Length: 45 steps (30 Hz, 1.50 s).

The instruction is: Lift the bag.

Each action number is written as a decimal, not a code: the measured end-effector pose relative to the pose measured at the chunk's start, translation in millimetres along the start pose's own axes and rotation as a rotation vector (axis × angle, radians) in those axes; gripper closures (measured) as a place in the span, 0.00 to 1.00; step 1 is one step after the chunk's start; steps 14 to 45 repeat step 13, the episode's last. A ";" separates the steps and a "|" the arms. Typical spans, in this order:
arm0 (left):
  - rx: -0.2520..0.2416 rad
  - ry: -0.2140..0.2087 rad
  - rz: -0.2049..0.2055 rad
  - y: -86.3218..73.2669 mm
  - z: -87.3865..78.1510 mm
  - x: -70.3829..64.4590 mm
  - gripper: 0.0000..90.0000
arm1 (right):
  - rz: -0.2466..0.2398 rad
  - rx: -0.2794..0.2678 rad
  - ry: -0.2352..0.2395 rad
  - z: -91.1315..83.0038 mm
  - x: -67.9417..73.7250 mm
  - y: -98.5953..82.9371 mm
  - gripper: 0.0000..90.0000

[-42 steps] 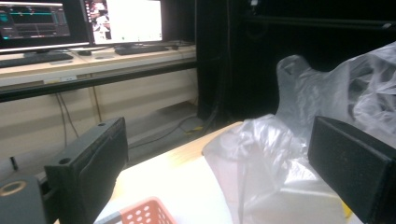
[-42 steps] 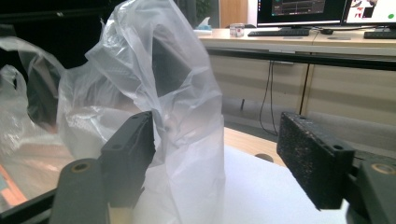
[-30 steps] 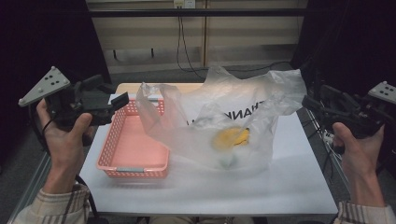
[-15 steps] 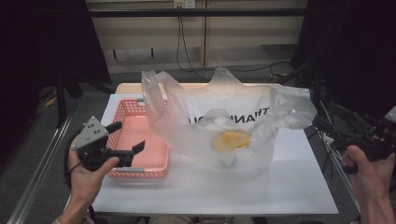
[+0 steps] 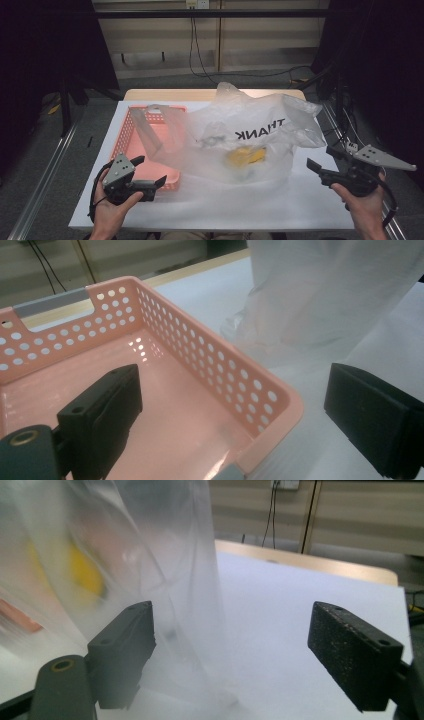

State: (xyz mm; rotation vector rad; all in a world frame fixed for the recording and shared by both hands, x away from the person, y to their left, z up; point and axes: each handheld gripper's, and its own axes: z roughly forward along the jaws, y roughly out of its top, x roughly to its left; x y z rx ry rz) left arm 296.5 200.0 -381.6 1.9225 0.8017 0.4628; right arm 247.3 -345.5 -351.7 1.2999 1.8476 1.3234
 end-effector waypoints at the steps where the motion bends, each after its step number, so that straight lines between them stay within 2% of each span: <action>1: 0.000 -0.001 -0.008 -2.5 0.6 0.2 0.09 | 0.001 0.012 0.001 3.5 1.3 -3.9 0.22; 5: -0.016 0.008 -0.021 -9.8 0.5 -0.7 0.09 | 0.019 0.041 0.000 14.1 3.7 -24.0 0.22; 7: -0.020 0.014 -0.022 -13.8 -0.1 0.5 0.09 | 0.020 0.045 -0.007 14.7 3.5 -28.6 0.22; 8: -0.021 0.016 -0.023 -15.7 -0.5 1.6 0.09 | 0.042 0.054 -0.009 15.6 1.7 -38.2 0.23; 9: -0.027 0.017 -0.036 -17.4 -0.6 2.2 0.09 | 0.042 0.054 -0.009 15.6 1.7 -38.2 0.23; 10: -0.028 0.017 -0.038 -18.3 -0.6 3.2 0.08 | 0.057 0.074 -0.010 18.4 0.2 -46.0 0.22; 12: -0.030 0.023 -0.048 -18.8 -0.5 4.4 0.08 | 0.061 0.092 -0.009 21.2 -0.6 -50.1 0.22; 45: -0.032 0.023 -0.049 -18.5 -0.2 4.5 0.08 | 0.061 0.092 -0.009 21.2 -0.6 -50.1 0.22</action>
